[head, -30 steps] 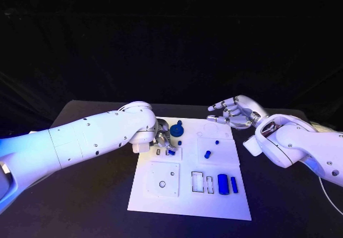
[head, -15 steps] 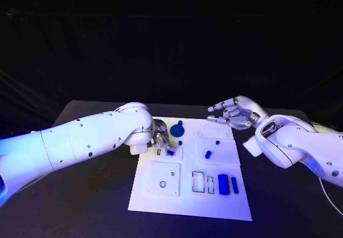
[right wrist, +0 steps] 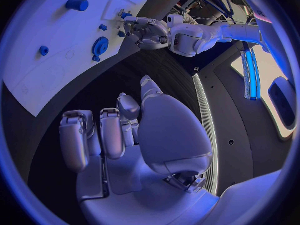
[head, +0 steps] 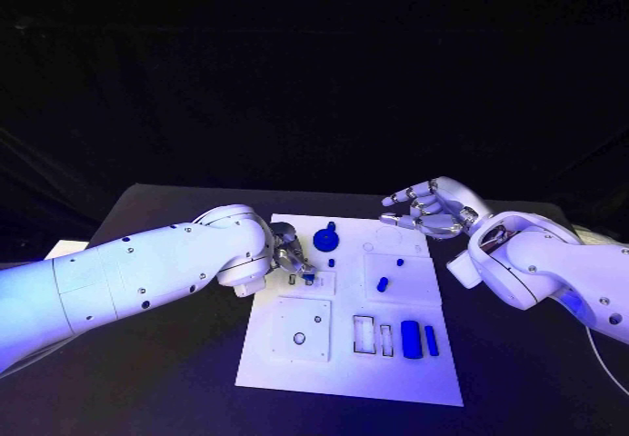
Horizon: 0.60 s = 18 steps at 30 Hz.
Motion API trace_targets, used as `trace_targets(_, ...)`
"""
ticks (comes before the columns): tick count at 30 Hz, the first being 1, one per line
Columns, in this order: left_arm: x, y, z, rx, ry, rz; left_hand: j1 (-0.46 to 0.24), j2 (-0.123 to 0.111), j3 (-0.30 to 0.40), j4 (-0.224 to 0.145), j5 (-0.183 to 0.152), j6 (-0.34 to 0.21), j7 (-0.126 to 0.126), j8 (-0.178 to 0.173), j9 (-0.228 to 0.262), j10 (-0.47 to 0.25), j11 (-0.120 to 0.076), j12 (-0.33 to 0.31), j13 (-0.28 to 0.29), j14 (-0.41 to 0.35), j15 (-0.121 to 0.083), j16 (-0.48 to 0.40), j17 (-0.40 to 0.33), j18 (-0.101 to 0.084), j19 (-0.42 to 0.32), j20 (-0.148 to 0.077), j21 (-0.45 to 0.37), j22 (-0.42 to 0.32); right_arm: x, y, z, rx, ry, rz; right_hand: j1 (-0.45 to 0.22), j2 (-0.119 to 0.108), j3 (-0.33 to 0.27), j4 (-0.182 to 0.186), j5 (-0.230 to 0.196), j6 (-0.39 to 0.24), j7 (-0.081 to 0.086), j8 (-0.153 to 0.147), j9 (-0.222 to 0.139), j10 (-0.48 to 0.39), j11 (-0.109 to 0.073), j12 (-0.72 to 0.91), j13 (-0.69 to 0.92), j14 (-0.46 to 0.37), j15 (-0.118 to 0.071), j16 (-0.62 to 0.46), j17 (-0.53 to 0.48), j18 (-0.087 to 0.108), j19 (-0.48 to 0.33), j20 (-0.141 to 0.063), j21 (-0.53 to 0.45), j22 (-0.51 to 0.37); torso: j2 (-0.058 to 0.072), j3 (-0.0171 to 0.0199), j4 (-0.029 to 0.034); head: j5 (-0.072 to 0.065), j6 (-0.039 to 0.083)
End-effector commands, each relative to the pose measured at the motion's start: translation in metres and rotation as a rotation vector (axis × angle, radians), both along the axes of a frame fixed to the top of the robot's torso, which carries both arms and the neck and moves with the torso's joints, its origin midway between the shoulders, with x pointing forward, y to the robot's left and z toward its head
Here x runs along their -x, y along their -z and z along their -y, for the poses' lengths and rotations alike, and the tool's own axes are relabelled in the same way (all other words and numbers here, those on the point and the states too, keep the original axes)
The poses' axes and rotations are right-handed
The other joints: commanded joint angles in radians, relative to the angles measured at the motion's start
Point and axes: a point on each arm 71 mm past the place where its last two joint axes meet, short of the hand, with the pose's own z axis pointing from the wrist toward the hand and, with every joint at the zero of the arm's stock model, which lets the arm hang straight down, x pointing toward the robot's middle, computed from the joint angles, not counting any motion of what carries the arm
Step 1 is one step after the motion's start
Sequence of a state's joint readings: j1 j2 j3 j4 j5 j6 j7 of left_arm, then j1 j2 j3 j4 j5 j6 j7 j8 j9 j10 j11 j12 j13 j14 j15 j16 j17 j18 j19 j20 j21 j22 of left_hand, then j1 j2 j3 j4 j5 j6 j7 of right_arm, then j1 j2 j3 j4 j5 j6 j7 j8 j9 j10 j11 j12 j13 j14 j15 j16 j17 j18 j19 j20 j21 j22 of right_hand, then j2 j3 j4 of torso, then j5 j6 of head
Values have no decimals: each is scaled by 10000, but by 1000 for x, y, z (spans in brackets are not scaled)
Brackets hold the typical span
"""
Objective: Assemble the parts on the task board
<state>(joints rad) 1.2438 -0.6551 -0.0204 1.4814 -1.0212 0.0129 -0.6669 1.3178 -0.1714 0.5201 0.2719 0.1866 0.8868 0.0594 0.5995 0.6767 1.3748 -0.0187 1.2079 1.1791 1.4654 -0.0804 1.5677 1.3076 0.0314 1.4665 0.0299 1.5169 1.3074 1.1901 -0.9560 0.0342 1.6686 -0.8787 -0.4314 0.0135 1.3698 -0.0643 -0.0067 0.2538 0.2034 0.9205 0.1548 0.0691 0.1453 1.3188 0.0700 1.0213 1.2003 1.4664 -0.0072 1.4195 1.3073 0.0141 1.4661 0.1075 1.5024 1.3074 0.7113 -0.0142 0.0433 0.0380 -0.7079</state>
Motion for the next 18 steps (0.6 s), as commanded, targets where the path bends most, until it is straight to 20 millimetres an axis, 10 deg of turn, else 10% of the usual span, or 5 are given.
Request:
trace_targets(1, -1, -2, -1, 100, -306, 1029, -105, -3, 1783, -1718, 51, 84, -29, 60, 21, 96, -7, 33, 15, 1054, 61, 31, 2632, -103, 545, 72, 57, 1777, 0, 1, -1, 40, -126, -22, 0, 124, -58, -2, 41, 81, 6, 49, 9, 65, -30, 47, -5, 542, 4, -38, 335, 198, 14, -24, -49, 1345, -6, 17, 26, -12, -11)
trace_targets(18, 5, 9, -4, -694, 98, 636, -157, -45, 1868, -1763, 46, 112, -35, 64, 39, 129, -13, 65, 48, 1054, 60, 31, 2632, -107, 558, 66, 69, 1799, 1, 1, -1, 48, -145, -46, 0, 124, -58, -2, 41, 81, 6, 49, 9, 65, -30, 47, -5, 542, 4, -38, 335, 198, 14, -24, -49, 1345, 4, 20, 12, -18, -45)
